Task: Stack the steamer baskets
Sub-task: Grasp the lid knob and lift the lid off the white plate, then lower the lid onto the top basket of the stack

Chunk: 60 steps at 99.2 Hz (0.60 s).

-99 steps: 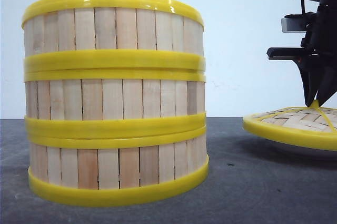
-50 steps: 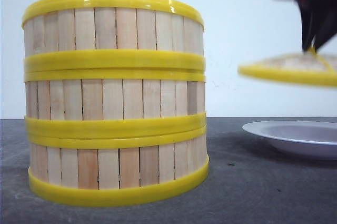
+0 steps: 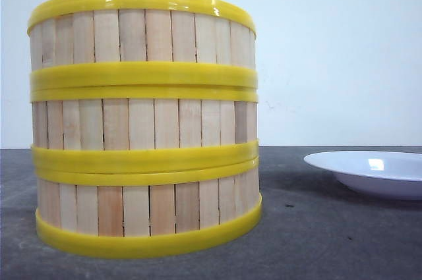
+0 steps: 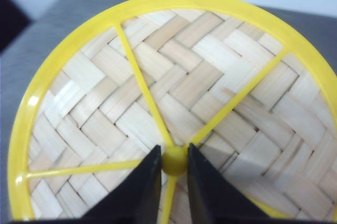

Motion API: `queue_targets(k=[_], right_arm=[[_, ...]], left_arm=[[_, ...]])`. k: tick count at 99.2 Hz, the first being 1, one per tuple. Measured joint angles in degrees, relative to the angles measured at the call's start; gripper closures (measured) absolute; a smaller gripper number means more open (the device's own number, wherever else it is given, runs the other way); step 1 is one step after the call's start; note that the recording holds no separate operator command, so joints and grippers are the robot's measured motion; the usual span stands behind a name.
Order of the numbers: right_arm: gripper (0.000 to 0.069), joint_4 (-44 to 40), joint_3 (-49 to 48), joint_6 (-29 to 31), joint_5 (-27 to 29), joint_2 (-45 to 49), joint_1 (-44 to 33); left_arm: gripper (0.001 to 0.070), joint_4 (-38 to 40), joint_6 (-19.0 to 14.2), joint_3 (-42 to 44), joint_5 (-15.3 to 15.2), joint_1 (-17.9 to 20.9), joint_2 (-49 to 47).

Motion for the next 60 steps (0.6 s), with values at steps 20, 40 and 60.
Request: queue_targets(k=[20, 40, 60], right_arm=[[0.0636, -0.59, 4.9, -0.66, 1.38, 4.94, 10.34], [0.0636, -3.28, 8.0, -3.28, 7.41, 12.83, 16.9], [0.0636, -3.28, 8.98, -4.92, 10.4, 17.68, 19.65]], left_arm=[[0.047, -0.02, 0.0, 0.0, 0.0, 0.0, 0.0], [0.047, -0.04, 0.0, 0.0, 0.0, 0.0, 0.0], [0.047, -0.39, 0.0, -0.02, 0.02, 0.0, 0.0]])
